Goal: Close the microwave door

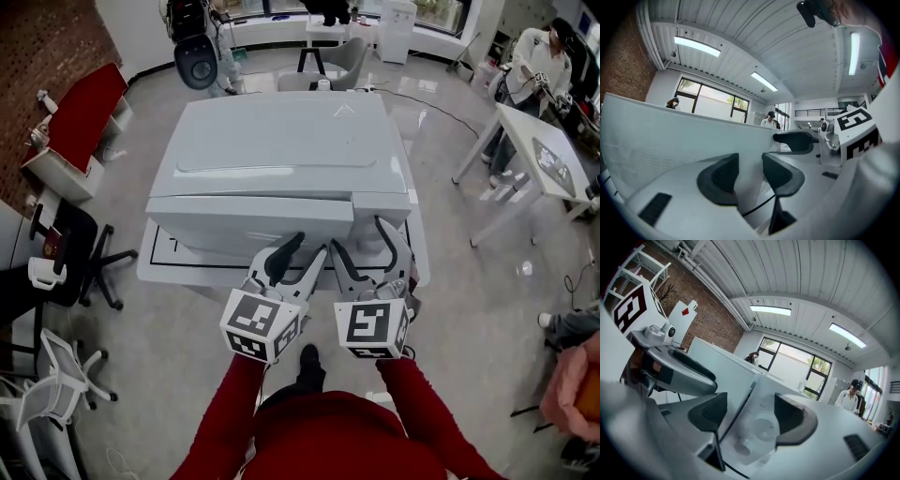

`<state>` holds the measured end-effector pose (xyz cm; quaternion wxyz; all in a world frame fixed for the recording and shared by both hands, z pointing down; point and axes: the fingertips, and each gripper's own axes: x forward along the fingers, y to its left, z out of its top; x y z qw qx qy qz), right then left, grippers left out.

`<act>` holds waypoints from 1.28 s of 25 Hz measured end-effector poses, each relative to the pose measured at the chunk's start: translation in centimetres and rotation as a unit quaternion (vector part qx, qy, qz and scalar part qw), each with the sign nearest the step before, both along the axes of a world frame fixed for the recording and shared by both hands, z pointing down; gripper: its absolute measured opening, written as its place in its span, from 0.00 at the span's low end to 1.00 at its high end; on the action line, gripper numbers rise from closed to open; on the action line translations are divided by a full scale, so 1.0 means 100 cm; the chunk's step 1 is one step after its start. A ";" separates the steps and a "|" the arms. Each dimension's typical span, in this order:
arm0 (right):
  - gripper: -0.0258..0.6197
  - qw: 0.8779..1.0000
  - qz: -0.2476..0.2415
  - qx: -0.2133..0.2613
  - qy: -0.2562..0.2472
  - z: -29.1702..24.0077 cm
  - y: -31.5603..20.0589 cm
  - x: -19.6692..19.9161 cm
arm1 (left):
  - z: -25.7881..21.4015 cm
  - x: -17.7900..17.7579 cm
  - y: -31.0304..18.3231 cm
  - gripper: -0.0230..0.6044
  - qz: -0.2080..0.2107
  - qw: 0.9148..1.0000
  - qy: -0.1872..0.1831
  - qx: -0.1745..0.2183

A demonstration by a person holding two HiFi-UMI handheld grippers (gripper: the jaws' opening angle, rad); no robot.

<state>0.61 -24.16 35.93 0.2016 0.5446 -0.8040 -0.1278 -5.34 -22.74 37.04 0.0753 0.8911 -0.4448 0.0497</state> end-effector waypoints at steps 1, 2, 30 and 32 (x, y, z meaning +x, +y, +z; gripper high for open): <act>0.55 1.000 0.002 0.001 0.000 -0.001 0.000 0.000 | 0.000 0.000 0.000 0.31 0.001 1.000 0.000 0.000; 0.55 1.000 0.004 0.002 -0.001 -0.001 0.000 0.001 | 0.000 0.000 0.001 0.31 0.002 1.000 0.000 0.000; 0.06 0.993 -0.113 0.007 -0.034 -0.018 0.019 -0.034 | -0.014 -0.013 -0.001 0.06 -0.032 0.999 -0.005 0.026; 0.06 0.993 -0.104 -0.008 -0.062 -0.016 0.018 -0.034 | -0.015 -0.012 -0.002 0.06 -0.033 0.999 -0.007 0.028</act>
